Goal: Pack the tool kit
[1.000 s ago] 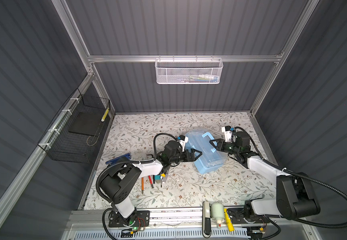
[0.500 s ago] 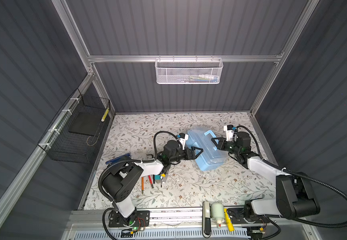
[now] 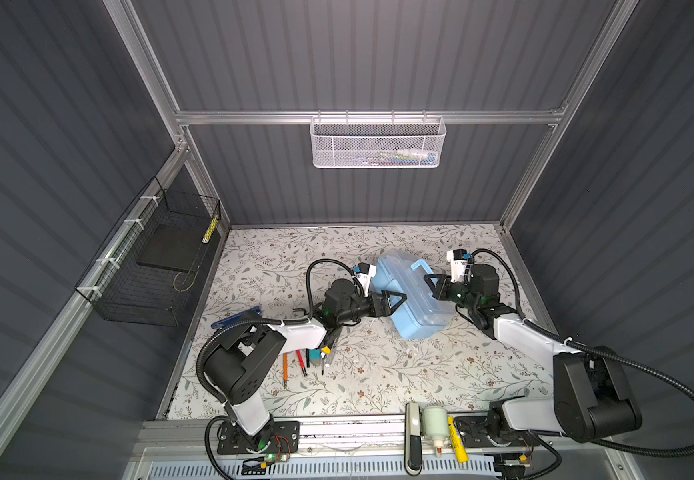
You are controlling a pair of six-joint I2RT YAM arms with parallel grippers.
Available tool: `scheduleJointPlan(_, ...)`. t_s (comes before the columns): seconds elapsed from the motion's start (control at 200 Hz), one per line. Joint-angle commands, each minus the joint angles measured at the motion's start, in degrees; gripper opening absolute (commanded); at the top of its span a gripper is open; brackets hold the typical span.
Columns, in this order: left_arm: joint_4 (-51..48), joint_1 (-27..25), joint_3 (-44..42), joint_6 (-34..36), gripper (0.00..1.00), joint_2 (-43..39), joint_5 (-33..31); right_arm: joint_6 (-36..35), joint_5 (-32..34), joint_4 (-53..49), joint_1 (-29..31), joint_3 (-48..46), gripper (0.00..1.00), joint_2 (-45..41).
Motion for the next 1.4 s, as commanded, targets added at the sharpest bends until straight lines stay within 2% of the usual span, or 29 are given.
scheduleJointPlan(0.0, 18.2, -1.0, 5.0, -0.2, 0.99, -0.6, 6.9, 0.3, -9.8, -7.4, 4.6, -2.6, 0.0, 2.4)
scheduleJointPlan(0.2, 22.6, 0.4, 5.3, -3.8, 0.99, 1.3, 9.0, -0.9, -7.5, -7.1, 5.1, -3.5, 0.0, 2.5)
scheduleJointPlan(0.405, 20.8, 1.2, 5.6, -5.8, 0.99, 1.5, 9.9, -3.0, -4.0, -10.5, 5.5, -2.8, 0.0, 0.0)
scheduleJointPlan(0.5, 7.8, 2.9, 6.0, -2.7, 0.99, -1.8, 8.0, -2.3, -2.5, -11.5, 5.5, -2.1, 0.0, -0.3)
scheduleJointPlan(0.606, -17.2, 4.0, 9.0, 7.7, 0.99, -6.7, 4.2, -0.6, 0.6, -12.8, 5.5, -1.7, 0.0, -1.4)
scheduleJointPlan(0.701, -39.3, 4.2, 13.1, 18.8, 0.99, -10.7, -5.0, 0.8, 2.3, -12.8, 5.5, -2.0, 0.0, -4.1)
scheduleJointPlan(0.761, -47.7, 4.6, 15.1, 23.2, 0.99, -12.1, -10.1, 1.6, 3.4, -13.1, 5.5, -1.9, 0.0, -6.1)
scheduleJointPlan(0.816, -52.3, 5.3, 16.4, 25.6, 0.99, -12.7, -12.2, 2.4, 4.9, -13.8, 5.5, -1.7, 0.0, -8.1)
scheduleJointPlan(0.901, -54.0, 6.1, 16.8, 26.9, 0.99, -13.0, -12.7, 3.5, 7.7, -14.4, 5.5, -1.2, 0.0, -11.3)
scheduleJointPlan(1.071, -51.4, 6.1, 16.4, 26.7, 0.99, -12.1, -10.9, 5.5, 11.1, -15.9, 5.7, -0.1, 0.0, -16.1)
scheduleJointPlan(1.396, -50.2, 6.1, 14.3, 26.6, 0.99, -11.7, -10.7, 7.4, 13.8, -16.5, 5.8, 0.6, 0.0, -16.0)
